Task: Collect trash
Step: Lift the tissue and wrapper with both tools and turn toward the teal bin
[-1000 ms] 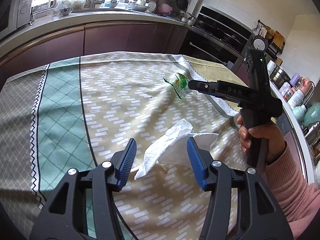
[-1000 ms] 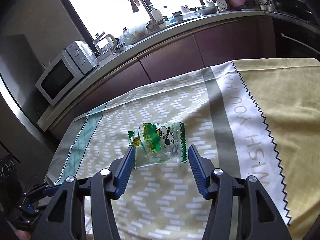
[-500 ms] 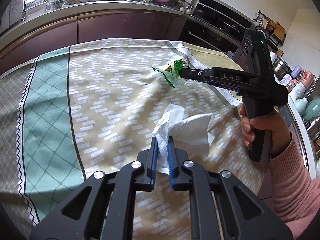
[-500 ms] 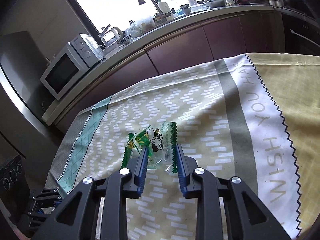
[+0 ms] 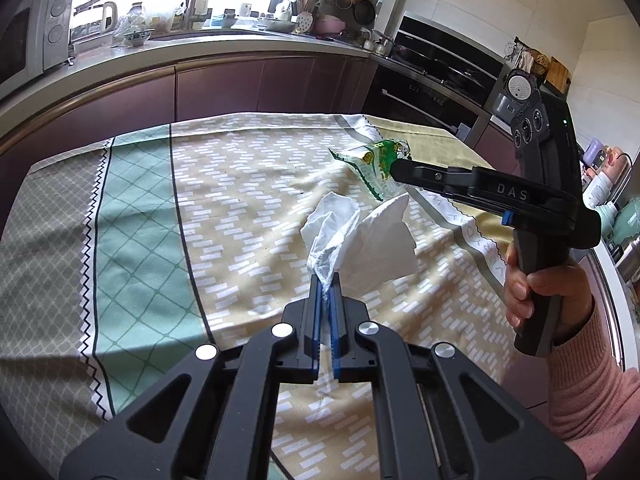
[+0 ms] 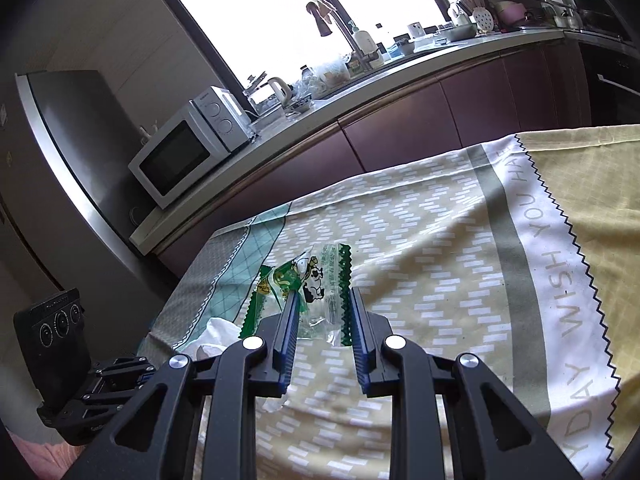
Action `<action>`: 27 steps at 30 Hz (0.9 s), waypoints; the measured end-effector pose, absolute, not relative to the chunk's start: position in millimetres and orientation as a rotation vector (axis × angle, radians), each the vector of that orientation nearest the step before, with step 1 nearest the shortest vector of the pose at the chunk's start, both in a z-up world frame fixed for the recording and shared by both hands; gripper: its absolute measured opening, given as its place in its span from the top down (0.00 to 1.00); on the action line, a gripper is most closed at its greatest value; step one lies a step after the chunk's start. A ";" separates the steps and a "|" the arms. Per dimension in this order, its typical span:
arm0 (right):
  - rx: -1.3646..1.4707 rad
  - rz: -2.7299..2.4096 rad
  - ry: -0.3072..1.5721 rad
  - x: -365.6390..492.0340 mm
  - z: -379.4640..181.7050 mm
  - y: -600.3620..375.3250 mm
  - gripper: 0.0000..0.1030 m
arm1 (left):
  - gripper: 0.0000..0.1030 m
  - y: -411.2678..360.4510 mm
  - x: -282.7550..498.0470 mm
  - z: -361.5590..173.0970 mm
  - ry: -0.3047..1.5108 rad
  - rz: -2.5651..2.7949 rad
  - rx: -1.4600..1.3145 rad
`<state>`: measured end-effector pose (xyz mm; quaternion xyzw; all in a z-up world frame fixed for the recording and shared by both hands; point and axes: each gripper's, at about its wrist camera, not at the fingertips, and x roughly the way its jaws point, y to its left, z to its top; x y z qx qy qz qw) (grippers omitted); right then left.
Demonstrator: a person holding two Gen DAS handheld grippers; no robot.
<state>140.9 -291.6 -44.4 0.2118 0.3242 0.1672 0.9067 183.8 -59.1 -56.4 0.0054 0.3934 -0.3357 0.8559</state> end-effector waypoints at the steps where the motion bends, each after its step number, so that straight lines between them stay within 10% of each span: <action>1: 0.430 0.347 0.663 138.2 -41.9 -288.5 0.78 | 0.96 -55.2 182.1 -55.0 0.825 -0.700 0.008; 27: 0.394 0.456 0.631 116.1 -22.6 -215.5 0.78 | 0.96 40.8 146.2 -32.1 0.739 -0.564 -0.040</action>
